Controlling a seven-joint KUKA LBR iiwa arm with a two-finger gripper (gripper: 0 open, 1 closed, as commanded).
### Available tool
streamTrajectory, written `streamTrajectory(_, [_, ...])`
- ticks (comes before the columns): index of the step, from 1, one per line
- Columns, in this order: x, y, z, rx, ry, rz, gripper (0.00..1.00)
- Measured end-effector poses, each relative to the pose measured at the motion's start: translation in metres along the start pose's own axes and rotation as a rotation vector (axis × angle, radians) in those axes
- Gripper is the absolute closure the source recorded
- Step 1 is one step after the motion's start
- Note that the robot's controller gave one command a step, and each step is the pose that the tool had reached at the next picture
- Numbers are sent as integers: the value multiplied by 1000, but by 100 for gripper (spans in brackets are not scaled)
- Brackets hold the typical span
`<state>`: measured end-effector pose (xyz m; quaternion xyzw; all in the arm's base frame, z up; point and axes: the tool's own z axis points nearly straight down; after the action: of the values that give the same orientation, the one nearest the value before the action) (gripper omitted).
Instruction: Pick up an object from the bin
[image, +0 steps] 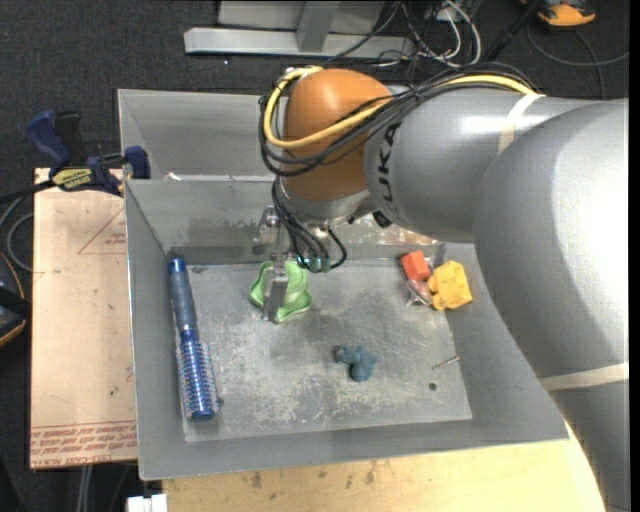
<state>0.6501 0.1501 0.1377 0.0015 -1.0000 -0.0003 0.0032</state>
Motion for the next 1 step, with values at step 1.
streamTrajectory(1, [-6, -53, 55, -4, -20, -50, 0])
